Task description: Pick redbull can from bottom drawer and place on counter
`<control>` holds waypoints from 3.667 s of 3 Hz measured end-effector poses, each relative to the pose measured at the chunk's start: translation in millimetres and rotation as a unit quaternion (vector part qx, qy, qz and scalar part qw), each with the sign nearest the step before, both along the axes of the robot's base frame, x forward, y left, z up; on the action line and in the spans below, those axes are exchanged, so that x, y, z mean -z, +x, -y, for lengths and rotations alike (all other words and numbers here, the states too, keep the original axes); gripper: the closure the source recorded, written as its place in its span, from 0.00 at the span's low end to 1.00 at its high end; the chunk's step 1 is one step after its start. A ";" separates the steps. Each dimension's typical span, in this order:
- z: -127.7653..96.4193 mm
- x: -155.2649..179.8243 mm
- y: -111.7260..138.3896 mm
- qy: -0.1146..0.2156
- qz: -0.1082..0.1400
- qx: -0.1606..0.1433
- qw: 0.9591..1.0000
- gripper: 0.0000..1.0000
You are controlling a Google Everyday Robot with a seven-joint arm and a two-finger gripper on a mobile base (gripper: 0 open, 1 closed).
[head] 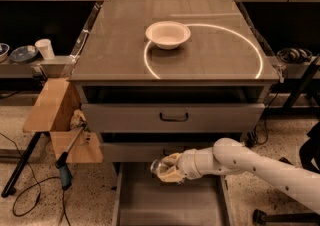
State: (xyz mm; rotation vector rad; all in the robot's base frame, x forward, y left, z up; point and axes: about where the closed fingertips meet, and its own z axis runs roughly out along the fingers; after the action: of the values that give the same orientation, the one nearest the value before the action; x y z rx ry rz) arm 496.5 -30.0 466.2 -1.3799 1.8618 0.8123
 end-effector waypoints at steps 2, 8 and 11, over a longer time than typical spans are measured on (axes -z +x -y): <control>-13.8 -50.6 -5.0 -0.005 0.009 -0.013 1.000 1.00; -16.6 -144.9 -10.6 -0.035 0.080 -0.016 0.996 1.00; -2.8 -219.9 -59.1 -0.006 0.014 -0.005 1.000 1.00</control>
Offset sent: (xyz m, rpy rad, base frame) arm -0.0064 0.0143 0.0791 -0.0186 -0.0409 0.0252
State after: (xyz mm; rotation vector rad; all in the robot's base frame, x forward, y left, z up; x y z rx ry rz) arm 437.3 -27.2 686.1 -1.4030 1.8430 0.7835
